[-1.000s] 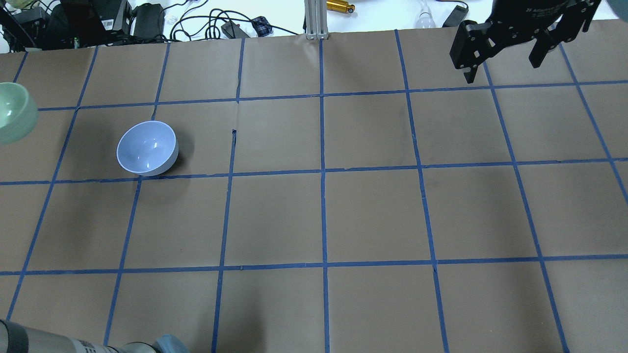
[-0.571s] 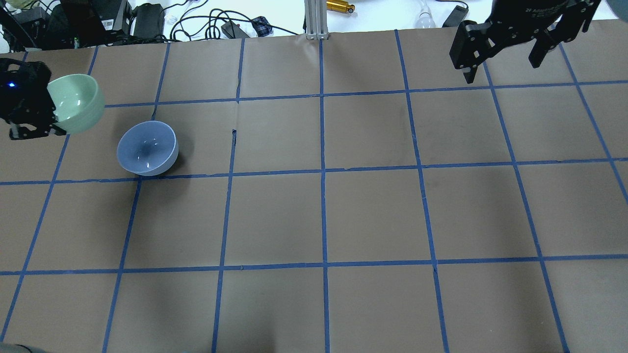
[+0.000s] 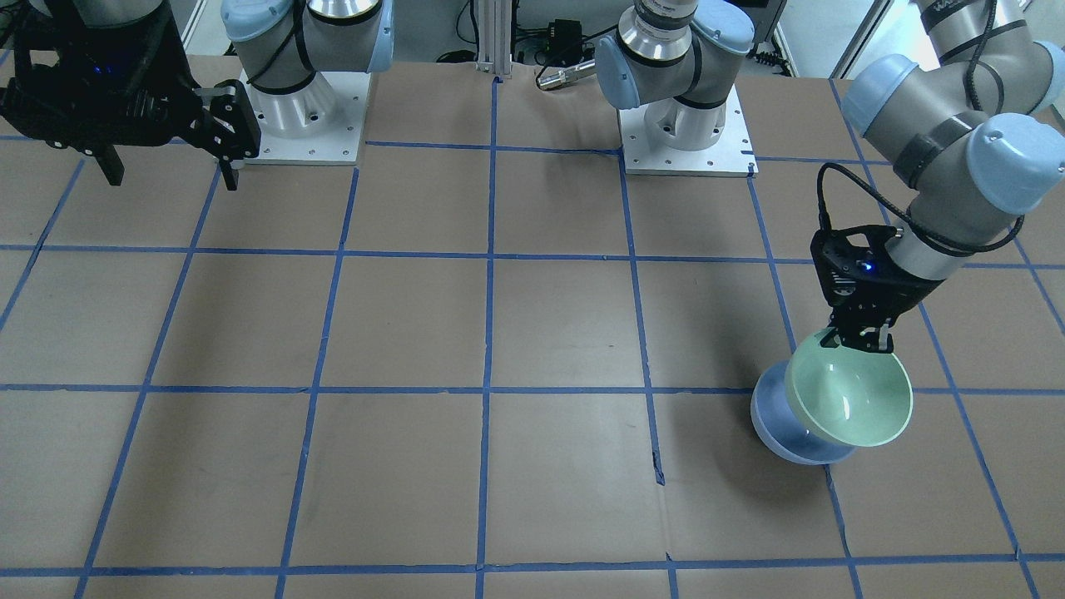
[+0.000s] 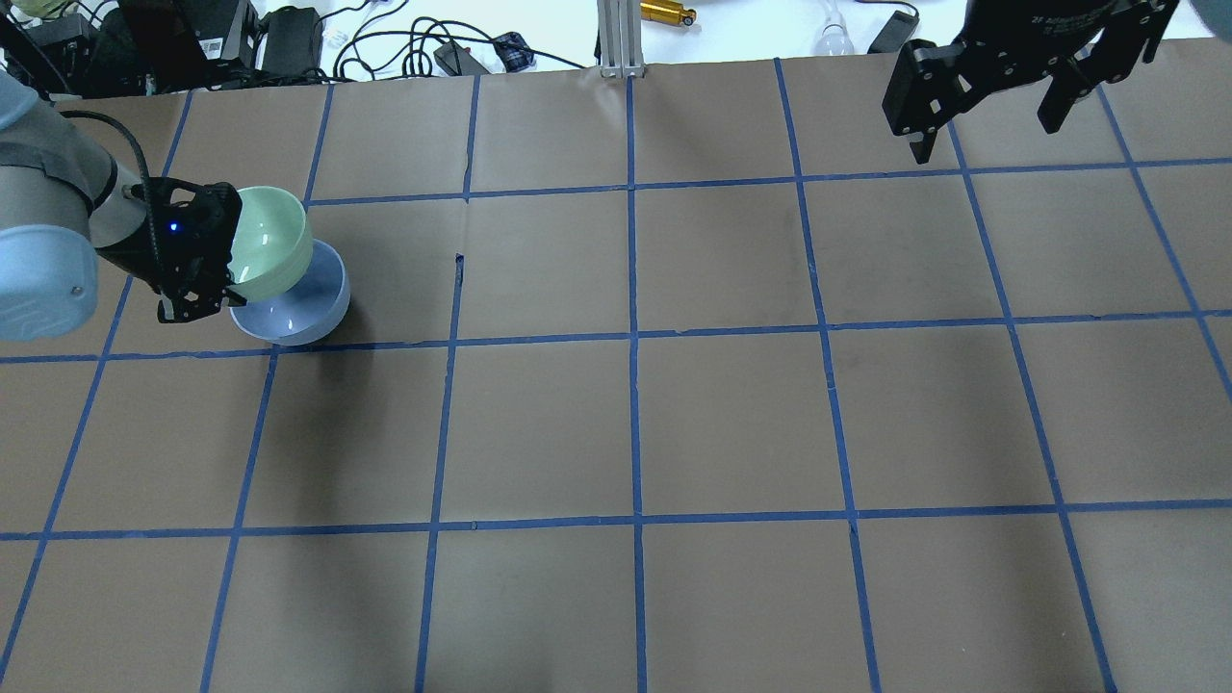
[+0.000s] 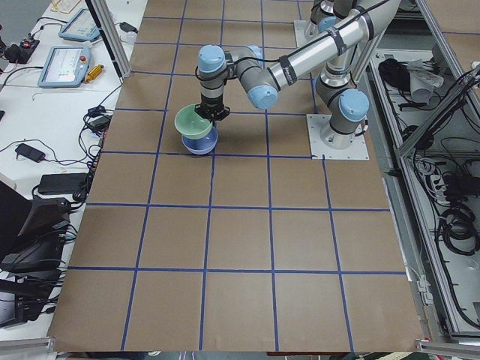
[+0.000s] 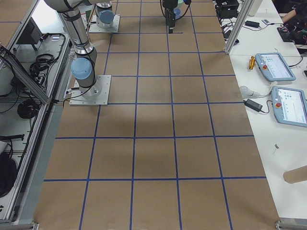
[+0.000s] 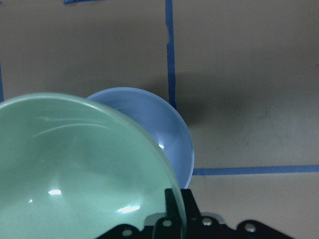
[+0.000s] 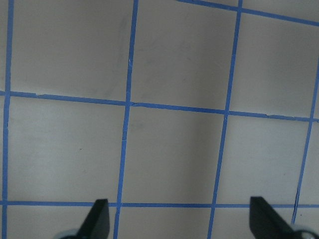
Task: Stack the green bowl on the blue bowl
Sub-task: 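Lift the green bowl with the left gripper and carry it over the blue bowl, then lower the green bowl into the blue bowl and open the left gripper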
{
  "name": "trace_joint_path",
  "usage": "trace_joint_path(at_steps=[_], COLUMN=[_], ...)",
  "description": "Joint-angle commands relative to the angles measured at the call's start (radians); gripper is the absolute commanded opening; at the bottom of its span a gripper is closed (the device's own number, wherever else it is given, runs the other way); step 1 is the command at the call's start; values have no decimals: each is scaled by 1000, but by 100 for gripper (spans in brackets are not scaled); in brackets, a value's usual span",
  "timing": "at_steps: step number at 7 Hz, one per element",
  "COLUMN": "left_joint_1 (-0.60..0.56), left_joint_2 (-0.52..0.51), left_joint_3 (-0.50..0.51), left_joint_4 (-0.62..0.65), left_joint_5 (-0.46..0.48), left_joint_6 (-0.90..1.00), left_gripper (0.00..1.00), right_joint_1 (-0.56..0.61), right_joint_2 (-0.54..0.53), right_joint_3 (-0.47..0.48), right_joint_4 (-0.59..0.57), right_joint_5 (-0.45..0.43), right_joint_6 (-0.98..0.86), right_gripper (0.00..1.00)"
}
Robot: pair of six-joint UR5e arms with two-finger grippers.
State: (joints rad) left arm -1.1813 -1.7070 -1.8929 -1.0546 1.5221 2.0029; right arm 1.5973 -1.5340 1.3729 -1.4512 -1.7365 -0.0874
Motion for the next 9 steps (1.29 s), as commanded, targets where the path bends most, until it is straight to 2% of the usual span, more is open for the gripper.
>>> trace_joint_path(at_steps=[1,3,4,5,7,8,9], left_joint_1=[-1,11,9,9,9,9,9], left_joint_2=[-19,-22,-23,-23,-23,-23,-7], left_joint_3=[-21,-26,-26,-35,-51,-49,-43], left_joint_4=[36,48,45,44,48,48,48], left_joint_5=[0,3,1,-8,-6,-6,-6], left_joint_6=[2,-6,-9,-12,-18,-19,-36], left_gripper=[0,0,11,50,86,99,99], right_joint_1=[0,1,1,0,0,1,0], right_joint_2=[0,0,0,0,0,0,0], right_joint_3=[0,0,0,0,0,0,0], right_joint_4=[0,0,0,0,0,0,0], right_joint_5=[0,0,0,0,0,0,0], right_joint_6=[0,0,0,0,0,0,0], right_gripper=[100,100,100,100,100,100,100])
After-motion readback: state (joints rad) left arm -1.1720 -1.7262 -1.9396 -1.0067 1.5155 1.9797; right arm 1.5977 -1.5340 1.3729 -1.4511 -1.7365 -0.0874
